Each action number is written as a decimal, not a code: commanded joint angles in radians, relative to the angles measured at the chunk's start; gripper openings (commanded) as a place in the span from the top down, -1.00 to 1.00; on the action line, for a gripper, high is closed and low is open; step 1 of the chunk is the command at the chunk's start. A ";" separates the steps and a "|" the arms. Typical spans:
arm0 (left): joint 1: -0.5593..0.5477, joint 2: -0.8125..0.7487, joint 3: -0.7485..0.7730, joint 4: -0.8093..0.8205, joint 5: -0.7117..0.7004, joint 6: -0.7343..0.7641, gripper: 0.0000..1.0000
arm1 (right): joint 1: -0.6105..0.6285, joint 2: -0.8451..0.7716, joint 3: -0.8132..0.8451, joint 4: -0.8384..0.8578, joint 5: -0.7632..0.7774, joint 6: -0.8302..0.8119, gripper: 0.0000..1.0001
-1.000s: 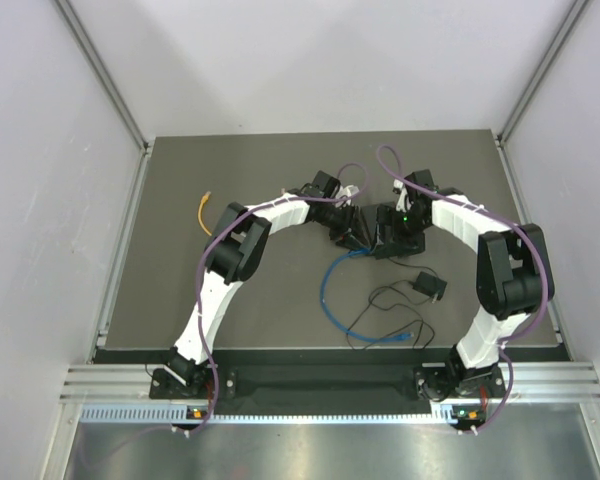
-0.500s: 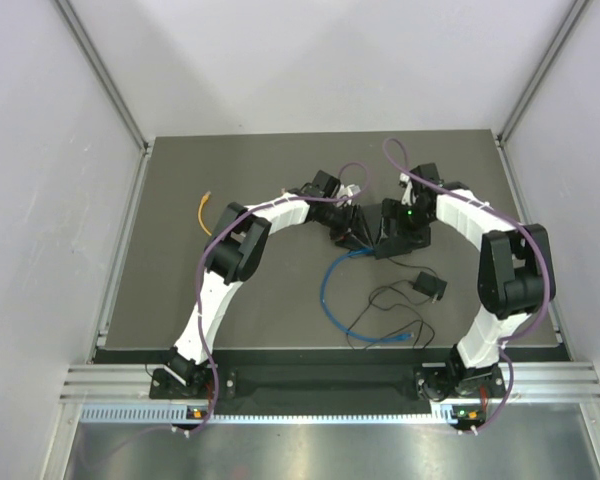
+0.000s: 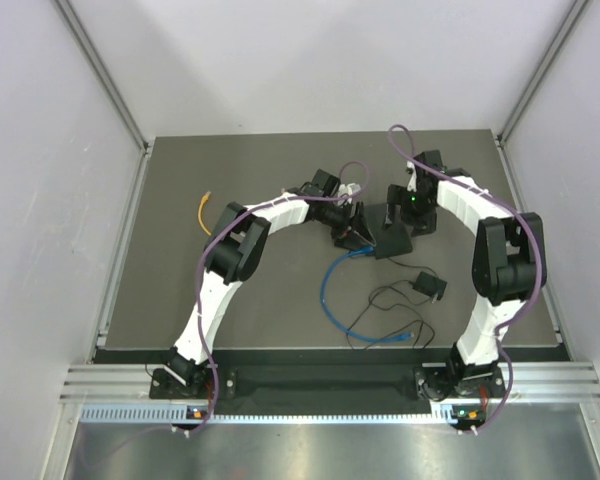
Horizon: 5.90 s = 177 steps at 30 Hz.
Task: Pull the plug from the switch port
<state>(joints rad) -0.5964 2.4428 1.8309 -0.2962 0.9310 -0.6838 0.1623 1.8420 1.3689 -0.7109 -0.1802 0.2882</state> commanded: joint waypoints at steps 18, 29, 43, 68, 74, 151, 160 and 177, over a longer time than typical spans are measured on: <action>0.004 -0.018 -0.065 0.109 -0.041 -0.042 0.01 | -0.012 0.000 -0.120 0.102 -0.168 0.045 -0.61; 0.004 -0.018 -0.084 0.120 -0.046 -0.051 0.17 | -0.012 0.002 -0.151 0.114 -0.174 0.054 -0.56; 0.003 -0.007 -0.068 0.120 -0.043 -0.059 0.14 | -0.012 -0.023 -0.071 0.004 0.090 -0.023 -0.55; -0.006 -0.007 -0.067 0.117 -0.040 -0.059 0.14 | -0.010 0.025 -0.142 0.088 -0.094 0.020 -0.38; -0.014 -0.002 -0.059 0.088 -0.052 -0.033 0.16 | -0.009 0.026 -0.133 0.090 -0.099 0.023 -0.38; 0.014 -0.073 -0.196 0.258 0.044 0.006 0.41 | 0.072 0.057 -0.103 0.050 -0.022 -0.007 -0.22; 0.033 -0.094 -0.271 0.343 0.083 0.070 0.11 | 0.072 0.053 -0.105 0.047 -0.019 -0.012 -0.22; 0.030 -0.091 -0.279 0.313 0.028 0.089 0.34 | 0.074 0.046 -0.106 0.047 -0.021 -0.011 -0.23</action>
<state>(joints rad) -0.5678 2.3711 1.5612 0.0315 1.0088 -0.6224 0.2150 1.8660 1.2762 -0.6563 -0.2077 0.2832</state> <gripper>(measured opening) 0.331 0.614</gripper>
